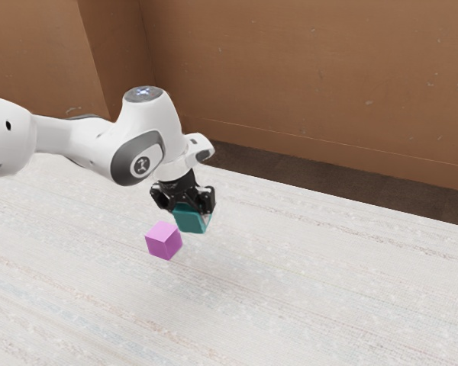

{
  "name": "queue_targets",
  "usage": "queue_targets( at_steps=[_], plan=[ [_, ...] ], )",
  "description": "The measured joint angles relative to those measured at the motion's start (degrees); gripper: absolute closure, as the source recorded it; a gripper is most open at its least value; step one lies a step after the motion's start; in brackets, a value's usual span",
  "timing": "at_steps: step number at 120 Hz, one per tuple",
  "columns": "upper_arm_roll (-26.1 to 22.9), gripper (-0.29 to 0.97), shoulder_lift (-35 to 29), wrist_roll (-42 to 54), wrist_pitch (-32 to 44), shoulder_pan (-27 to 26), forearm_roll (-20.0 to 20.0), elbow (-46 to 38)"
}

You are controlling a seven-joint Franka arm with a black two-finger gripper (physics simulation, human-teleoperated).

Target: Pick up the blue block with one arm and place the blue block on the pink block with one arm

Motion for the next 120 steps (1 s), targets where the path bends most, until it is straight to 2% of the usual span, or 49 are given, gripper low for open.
queue_targets(
  at_steps=[15, 46, 72, 120],
  plan=[
    [0.1, 0.30, -1.1, 0.6, -3.2, 3.5, 2.5, -0.6],
    [0.0, 0.30, -1.0, 3.7, -6.1, 9.3, 4.7, -0.7],
    [0.1, 0.30, -0.6, 7.6, -6.9, 8.4, 6.0, -0.4],
    [0.0, 0.31, 3.9, 11.9, -6.4, 9.2, 5.7, 1.5]
  ],
)
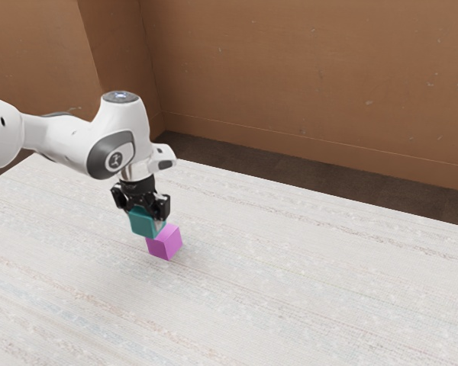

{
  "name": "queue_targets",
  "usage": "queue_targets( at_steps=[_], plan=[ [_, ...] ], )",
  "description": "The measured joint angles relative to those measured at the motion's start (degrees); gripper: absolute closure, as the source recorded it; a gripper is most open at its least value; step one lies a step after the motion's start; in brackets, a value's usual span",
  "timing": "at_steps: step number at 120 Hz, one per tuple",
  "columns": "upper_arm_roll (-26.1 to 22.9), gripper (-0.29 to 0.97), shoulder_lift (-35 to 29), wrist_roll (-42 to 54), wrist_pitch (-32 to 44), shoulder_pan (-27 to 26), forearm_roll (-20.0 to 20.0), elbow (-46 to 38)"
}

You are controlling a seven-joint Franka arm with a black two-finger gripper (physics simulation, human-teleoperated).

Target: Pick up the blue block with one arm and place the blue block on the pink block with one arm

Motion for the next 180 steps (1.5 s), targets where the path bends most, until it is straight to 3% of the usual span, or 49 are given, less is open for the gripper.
queue_targets(
  at_steps=[48, 169, 180],
  plan=[
    [0.0, 0.31, 2.8, 2.3, 0.9, 0.0, 0.5, 3.3],
    [0.0, 0.31, 4.6, 3.9, 3.4, 0.0, -1.3, 2.2],
    [0.0, 0.23, 4.3, 4.0, 3.4, 0.0, -1.5, 2.2]
  ],
)
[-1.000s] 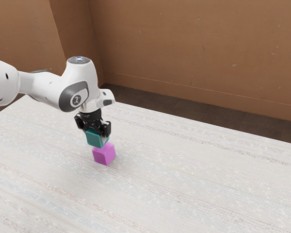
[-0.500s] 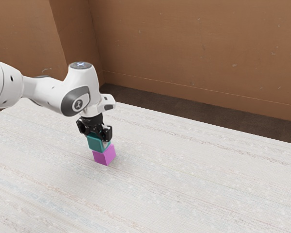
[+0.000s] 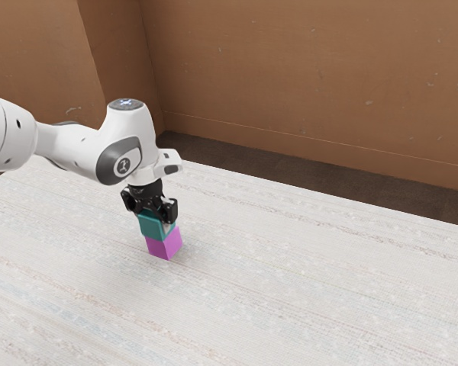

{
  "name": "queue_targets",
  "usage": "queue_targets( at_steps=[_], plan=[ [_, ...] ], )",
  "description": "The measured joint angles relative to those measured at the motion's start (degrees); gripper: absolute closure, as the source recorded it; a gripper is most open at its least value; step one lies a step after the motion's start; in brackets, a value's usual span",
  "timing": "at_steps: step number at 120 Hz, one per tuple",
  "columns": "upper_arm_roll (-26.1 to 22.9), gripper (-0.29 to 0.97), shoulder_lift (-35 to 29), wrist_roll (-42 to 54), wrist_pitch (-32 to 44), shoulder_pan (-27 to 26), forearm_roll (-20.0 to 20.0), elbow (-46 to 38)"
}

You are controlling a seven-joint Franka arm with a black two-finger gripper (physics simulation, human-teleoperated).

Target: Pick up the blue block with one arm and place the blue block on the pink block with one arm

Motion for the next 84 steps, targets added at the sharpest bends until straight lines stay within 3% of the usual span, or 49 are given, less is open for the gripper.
queue_targets(
  at_steps=[24, 54, 60, 73, 84],
  plan=[
    [0.1, 0.09, -1.7, 0.1, 0.0, -0.4, -0.2, -0.2],
    [0.1, 0.03, -12.0, -1.1, -0.8, -3.1, 0.1, -0.4],
    [0.1, 0.02, -15.0, -4.2, -1.8, -3.9, -1.3, 0.6],
    [0.5, 0.01, -17.1, -15.6, -14.0, -6.3, -6.5, 15.3],
    [2.9, 0.01, -17.9, -23.5, -23.1, -7.9, -8.6, 19.8]
  ],
)
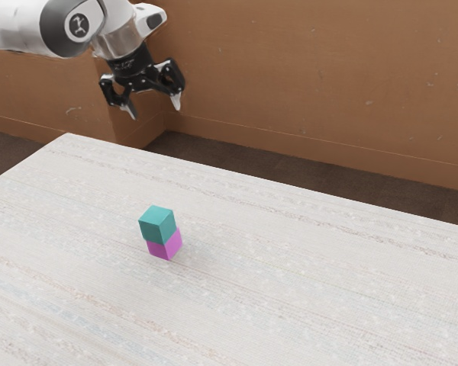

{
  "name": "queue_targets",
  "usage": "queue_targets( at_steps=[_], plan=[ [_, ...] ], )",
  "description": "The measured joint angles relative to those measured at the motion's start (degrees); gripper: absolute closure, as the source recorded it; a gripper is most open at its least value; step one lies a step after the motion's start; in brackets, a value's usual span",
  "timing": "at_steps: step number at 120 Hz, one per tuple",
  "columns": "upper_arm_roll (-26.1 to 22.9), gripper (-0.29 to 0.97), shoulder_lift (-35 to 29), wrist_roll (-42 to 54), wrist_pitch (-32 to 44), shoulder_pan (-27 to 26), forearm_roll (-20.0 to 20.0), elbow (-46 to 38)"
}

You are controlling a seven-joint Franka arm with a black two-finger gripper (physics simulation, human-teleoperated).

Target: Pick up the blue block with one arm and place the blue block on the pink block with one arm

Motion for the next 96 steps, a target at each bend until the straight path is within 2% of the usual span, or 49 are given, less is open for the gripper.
queue_targets(
  at_steps=[14, 36, 61, 96],
  plan=[
    [0.5, 0.00, -5.0, -10.0, -9.5, -0.9, -0.2, 0.2],
    [0.1, 0.00, -5.3, -21.6, -17.8, -1.9, 1.3, -0.8],
    [0.1, 0.00, -5.2, -31.2, -21.4, -2.6, 1.8, -1.6],
    [0.3, 0.00, -5.0, -40.1, -22.4, -2.6, 1.9, -2.0]
  ],
)
